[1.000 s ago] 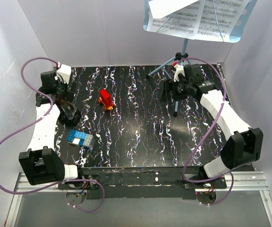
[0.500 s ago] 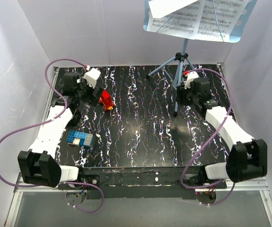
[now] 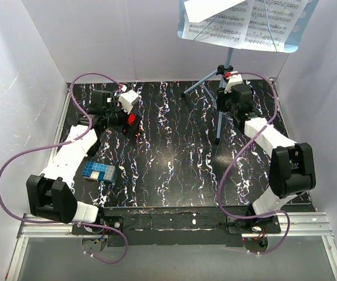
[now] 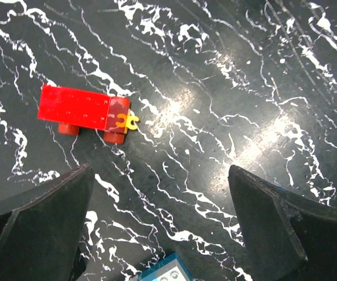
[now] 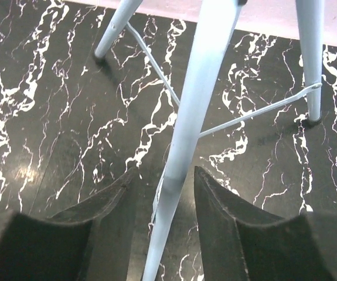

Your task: Pack up the instrument practice props

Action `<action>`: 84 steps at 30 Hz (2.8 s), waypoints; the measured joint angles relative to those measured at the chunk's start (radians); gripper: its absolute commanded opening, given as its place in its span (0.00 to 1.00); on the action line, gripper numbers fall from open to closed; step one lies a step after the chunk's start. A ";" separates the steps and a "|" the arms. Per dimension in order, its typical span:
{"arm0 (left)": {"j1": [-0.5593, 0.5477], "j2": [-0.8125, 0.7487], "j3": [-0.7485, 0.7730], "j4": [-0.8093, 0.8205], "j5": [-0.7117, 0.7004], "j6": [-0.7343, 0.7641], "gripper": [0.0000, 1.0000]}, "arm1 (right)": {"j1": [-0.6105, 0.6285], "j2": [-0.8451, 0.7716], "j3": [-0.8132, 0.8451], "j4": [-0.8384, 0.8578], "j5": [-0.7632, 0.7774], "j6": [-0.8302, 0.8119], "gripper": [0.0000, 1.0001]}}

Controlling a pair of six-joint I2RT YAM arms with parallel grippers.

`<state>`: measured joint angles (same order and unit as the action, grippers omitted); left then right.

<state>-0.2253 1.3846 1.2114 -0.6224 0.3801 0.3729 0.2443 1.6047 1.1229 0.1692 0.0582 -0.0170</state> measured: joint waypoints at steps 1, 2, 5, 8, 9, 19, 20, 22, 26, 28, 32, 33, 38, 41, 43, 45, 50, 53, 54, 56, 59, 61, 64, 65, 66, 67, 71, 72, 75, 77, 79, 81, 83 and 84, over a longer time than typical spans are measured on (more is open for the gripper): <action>-0.002 0.002 0.007 -0.003 0.009 0.001 0.98 | 0.000 0.009 0.009 0.006 0.006 0.008 0.41; -0.003 0.006 0.016 -0.004 0.019 0.001 0.98 | 0.000 0.021 0.016 0.014 0.013 0.014 0.37; -0.005 0.020 0.040 -0.006 0.034 0.005 0.98 | 0.000 0.049 0.023 0.014 0.020 0.031 0.21; -0.005 0.033 0.054 -0.006 0.040 0.012 0.98 | 0.000 0.057 0.026 0.006 0.032 0.076 0.18; -0.006 0.035 0.055 -0.006 0.042 0.013 0.98 | 0.001 0.057 0.026 0.005 0.035 0.090 0.18; -0.006 0.047 0.070 0.005 0.074 0.011 0.98 | 0.098 -0.069 -0.039 -0.143 0.134 0.223 0.15; -0.006 0.053 0.073 0.005 0.074 0.012 0.98 | 0.121 -0.091 -0.050 -0.168 0.140 0.235 0.17; -0.010 0.066 0.079 0.007 0.074 0.011 0.98 | 0.170 -0.128 -0.074 -0.198 0.134 0.256 0.29; -0.024 0.074 0.079 0.009 0.077 0.012 0.98 | 0.225 -0.150 -0.081 -0.236 0.045 0.264 0.66; -0.043 0.074 0.079 0.009 0.081 0.016 0.98 | 0.224 -0.151 -0.081 -0.272 -0.065 0.220 0.71; -0.069 0.074 0.079 0.009 0.096 0.024 0.98 | 0.172 -0.181 -0.086 -0.386 -0.246 0.098 0.73; -0.075 0.074 0.079 0.009 0.104 0.024 0.98 | 0.148 -0.204 -0.095 -0.410 -0.282 0.063 0.73; -0.081 0.074 0.079 0.014 0.132 0.024 0.98 | 0.004 -0.337 -0.190 -0.438 -0.423 -0.082 0.72; -0.086 0.079 0.079 0.018 0.139 0.024 0.98 | -0.060 -0.337 -0.192 -0.455 -0.483 -0.163 0.71; -0.090 0.088 0.080 0.016 0.144 0.025 0.98 | -0.096 -0.328 -0.192 -0.462 -0.540 -0.245 0.71; -0.093 0.099 0.080 0.013 0.148 0.031 0.98 | -0.123 -0.315 -0.192 -0.451 -0.584 -0.331 0.71; -0.096 0.112 0.085 -0.019 0.160 0.056 0.98 | -0.193 -0.235 -0.174 -0.330 -0.630 -0.471 0.65; -0.097 0.111 0.090 -0.031 0.170 0.076 0.98 | -0.225 -0.145 -0.117 -0.248 -0.640 -0.514 0.64; -0.097 0.111 0.091 -0.034 0.174 0.083 0.98 | -0.232 -0.120 -0.103 -0.212 -0.641 -0.523 0.64; -0.098 0.109 0.093 -0.040 0.184 0.097 0.98 | -0.237 -0.078 -0.082 -0.148 -0.645 -0.540 0.64; -0.099 0.109 0.112 -0.057 0.195 0.116 0.98 | -0.237 -0.018 -0.036 -0.082 -0.658 -0.554 0.64; -0.100 0.109 0.128 -0.061 0.200 0.124 0.98 | -0.236 0.018 -0.004 -0.045 -0.667 -0.563 0.63; -0.100 0.108 0.138 -0.062 0.206 0.133 0.98 | -0.235 0.066 0.038 -0.004 -0.676 -0.564 0.62; -0.100 0.108 0.138 -0.063 0.208 0.134 0.98 | -0.235 0.080 0.051 0.001 -0.682 -0.564 0.62; -0.100 0.108 0.138 -0.064 0.208 0.137 0.98 | -0.236 0.093 0.063 0.009 -0.682 -0.564 0.61; -0.100 0.108 0.138 -0.068 0.209 0.139 0.98 | -0.237 0.114 0.083 0.023 -0.682 -0.565 0.59; -0.105 0.108 0.140 -0.075 0.212 0.144 0.98 | -0.228 0.180 0.141 0.066 -0.687 -0.571 0.55; -0.107 0.108 0.140 -0.076 0.212 0.144 0.98 | -0.224 0.187 0.146 0.067 -0.690 -0.574 0.52; -0.111 0.109 0.146 -0.077 0.212 0.145 0.98 | -0.212 0.197 0.156 0.065 -0.711 -0.592 0.42; -0.113 0.109 0.146 -0.077 0.214 0.145 0.98 | -0.203 0.199 0.160 0.065 -0.716 -0.607 0.37; -0.115 0.111 0.146 -0.077 0.215 0.148 0.98 | -0.201 0.199 0.163 0.063 -0.724 -0.621 0.34; -0.116 0.112 0.146 -0.077 0.216 0.148 0.98 | -0.194 0.199 0.163 0.061 -0.732 -0.635 0.31; -0.119 0.112 0.146 -0.077 0.216 0.148 0.98 | -0.180 0.199 0.162 0.060 -0.735 -0.656 0.26; -0.119 0.112 0.146 -0.077 0.216 0.148 0.98 | -0.171 0.198 0.162 0.059 -0.740 -0.666 0.25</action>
<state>-0.3447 1.4963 1.3579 -0.6994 0.5961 0.5213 0.0731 1.8027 1.2846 0.2279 -0.6823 -0.6830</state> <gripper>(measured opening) 0.981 0.298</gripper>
